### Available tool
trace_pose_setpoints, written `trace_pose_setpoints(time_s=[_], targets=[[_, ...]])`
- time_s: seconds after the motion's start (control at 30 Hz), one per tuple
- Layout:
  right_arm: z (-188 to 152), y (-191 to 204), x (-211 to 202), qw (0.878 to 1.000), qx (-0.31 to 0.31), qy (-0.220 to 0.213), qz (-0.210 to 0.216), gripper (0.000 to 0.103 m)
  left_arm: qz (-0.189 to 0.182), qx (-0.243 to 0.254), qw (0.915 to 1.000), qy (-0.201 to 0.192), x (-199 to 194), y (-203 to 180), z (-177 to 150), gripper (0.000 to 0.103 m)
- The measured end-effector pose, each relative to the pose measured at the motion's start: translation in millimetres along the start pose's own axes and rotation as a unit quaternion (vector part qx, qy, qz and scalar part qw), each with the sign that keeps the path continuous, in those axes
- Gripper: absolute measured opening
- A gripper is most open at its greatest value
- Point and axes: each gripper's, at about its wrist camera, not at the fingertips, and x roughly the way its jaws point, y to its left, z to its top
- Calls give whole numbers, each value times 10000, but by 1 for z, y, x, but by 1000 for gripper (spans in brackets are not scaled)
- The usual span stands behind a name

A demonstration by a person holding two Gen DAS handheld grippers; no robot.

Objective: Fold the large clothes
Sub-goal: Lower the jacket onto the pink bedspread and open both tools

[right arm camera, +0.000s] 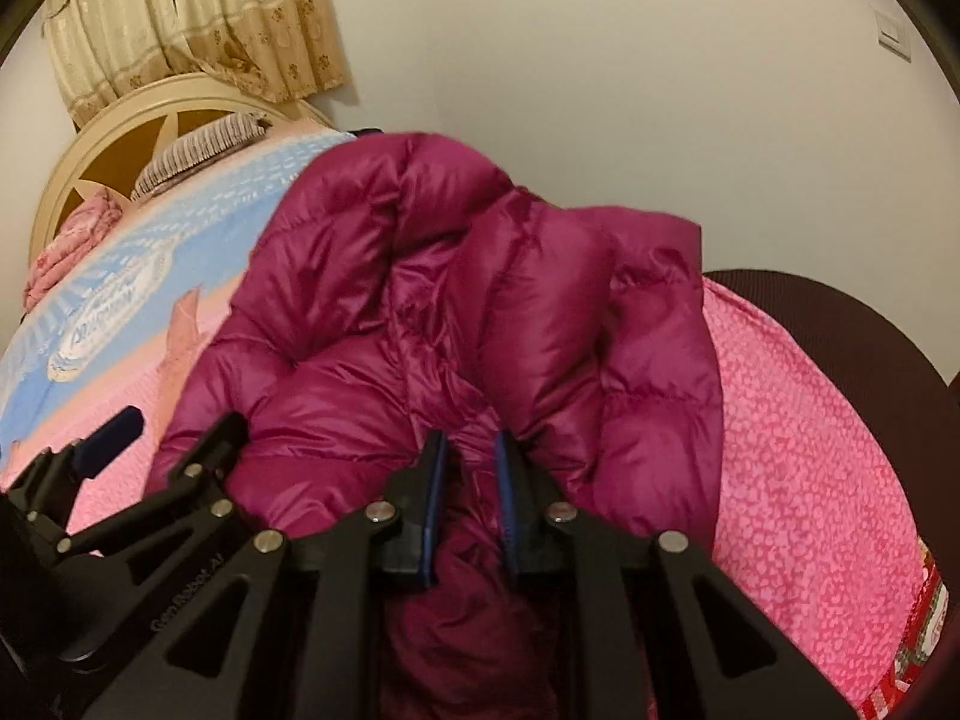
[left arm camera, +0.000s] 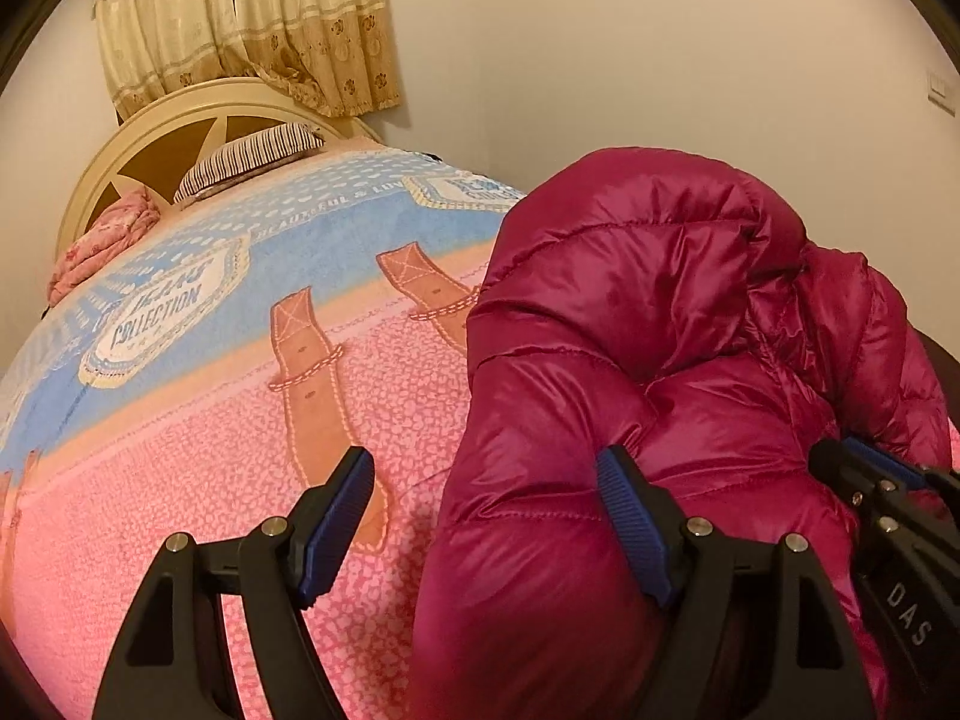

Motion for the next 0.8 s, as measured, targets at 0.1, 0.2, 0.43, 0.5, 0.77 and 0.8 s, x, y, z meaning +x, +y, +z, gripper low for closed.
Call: trace_pose_setpoints(time_s=[0.1,0.2,0.43,0.5,0.77,0.8], targets=[[-3,5,3,9998,-103,-43,-150,15,28,32,10000,-37,4,-3,-2,78],[-10,11,4,9992,-215,-151,-299,15,-12,30,10000,-73,8,-4,-5,78],[-9,6,1,9995,-141,-162,-238,15,-388,-36,9989,246,2,10,1,79],[-8,11,0,9993,-193,-199,-244,16,-502,48,9982,322,-8,16,5,79],[-15,24,-60,9961,-296,-731,-400,77,129,232,9994,-202,-64,53,5,79],[-18,28,-70,9942,-377,-890,-472,77,116,176,9995,-239,-72,59,2,79]])
